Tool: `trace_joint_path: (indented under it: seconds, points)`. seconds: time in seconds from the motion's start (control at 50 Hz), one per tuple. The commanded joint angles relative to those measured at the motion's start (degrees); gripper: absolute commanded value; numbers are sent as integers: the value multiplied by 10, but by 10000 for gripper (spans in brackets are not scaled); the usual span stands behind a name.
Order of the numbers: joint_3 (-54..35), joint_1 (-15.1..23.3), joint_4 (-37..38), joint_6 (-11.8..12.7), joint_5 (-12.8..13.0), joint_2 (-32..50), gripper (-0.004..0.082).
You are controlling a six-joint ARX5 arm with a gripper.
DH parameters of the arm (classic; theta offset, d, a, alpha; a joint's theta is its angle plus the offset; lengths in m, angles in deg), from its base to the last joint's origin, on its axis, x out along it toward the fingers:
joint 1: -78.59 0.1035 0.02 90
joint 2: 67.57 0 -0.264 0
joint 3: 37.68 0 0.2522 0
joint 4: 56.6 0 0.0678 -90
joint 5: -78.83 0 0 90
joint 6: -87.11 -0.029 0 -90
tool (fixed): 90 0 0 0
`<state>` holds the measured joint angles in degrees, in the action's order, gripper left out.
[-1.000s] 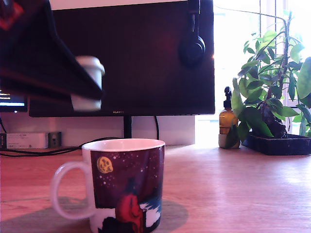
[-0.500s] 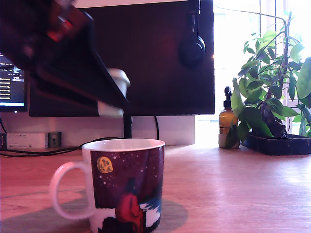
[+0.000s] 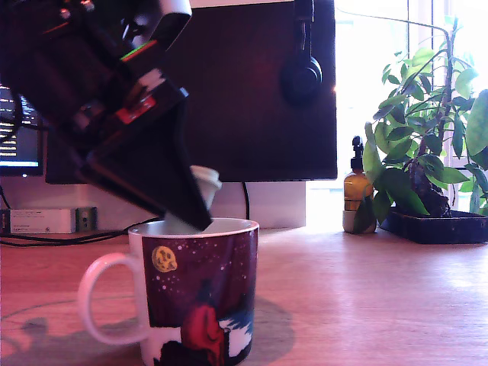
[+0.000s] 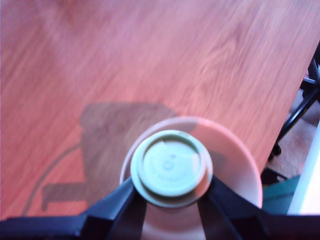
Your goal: Pick up the coffee capsules from the table one by one and drop them inside the nearest coffee cup
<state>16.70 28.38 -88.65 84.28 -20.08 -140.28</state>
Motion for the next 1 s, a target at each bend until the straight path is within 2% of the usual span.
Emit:
trace_joint_path:
  seconds: [0.0,0.22,0.38,0.98]
  points:
    - [0,-2,-6,-2,0,-4,143]
    - [0,-13,-20,3,-5,-4,143]
    - [0,-30,-27,7,4,-4,143]
    - [0,-30,-27,9,6,-4,149]
